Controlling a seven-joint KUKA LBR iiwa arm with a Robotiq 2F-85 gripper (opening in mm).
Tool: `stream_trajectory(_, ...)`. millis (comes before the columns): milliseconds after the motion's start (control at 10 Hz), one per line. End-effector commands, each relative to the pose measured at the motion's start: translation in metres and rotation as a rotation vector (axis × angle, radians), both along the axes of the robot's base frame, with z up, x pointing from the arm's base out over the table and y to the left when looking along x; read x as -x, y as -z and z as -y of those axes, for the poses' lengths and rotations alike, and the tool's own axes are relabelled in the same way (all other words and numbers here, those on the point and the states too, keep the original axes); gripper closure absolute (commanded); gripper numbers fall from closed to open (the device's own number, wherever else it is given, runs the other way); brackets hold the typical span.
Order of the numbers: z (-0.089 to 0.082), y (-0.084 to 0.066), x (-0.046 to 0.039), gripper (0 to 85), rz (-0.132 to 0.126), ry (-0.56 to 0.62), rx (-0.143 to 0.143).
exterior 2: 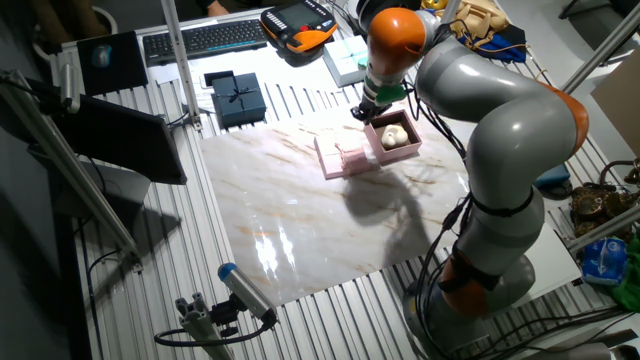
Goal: Open a box
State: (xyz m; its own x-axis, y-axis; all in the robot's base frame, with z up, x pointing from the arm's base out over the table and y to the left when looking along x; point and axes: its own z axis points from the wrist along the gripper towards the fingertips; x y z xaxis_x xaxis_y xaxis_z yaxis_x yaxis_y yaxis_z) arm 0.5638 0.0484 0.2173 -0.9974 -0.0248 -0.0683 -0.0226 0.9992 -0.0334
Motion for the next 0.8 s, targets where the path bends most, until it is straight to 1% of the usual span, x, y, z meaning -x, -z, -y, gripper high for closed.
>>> stream_trajectory(0, 0.0000, 0.0000, 0.0001, 85.0, 0.018, 0.011, -0.001)
stream_trajectory(100, 0.0000, 0.0000, 0.0001, 85.0, 0.039, 0.029, -0.013)
stream_trajectory(200, 0.0000, 0.0000, 0.0001, 85.0, 0.040, 0.042, -0.010)
stream_trajectory(300, 0.0000, 0.0000, 0.0001, 85.0, 0.051, 0.051, -0.016)
stream_trajectory(400, 0.0000, 0.0000, 0.0001, 85.0, 0.067, 0.056, -0.047)
stream_trajectory(500, 0.0000, 0.0000, 0.0001, 85.0, 0.052, 0.069, -0.066)
stream_trajectory(600, 0.0000, 0.0000, 0.0001, 85.0, 0.010, 0.077, -0.059)
stream_trajectory(700, 0.0000, 0.0000, 0.0001, 85.0, -0.019, 0.088, -0.060)
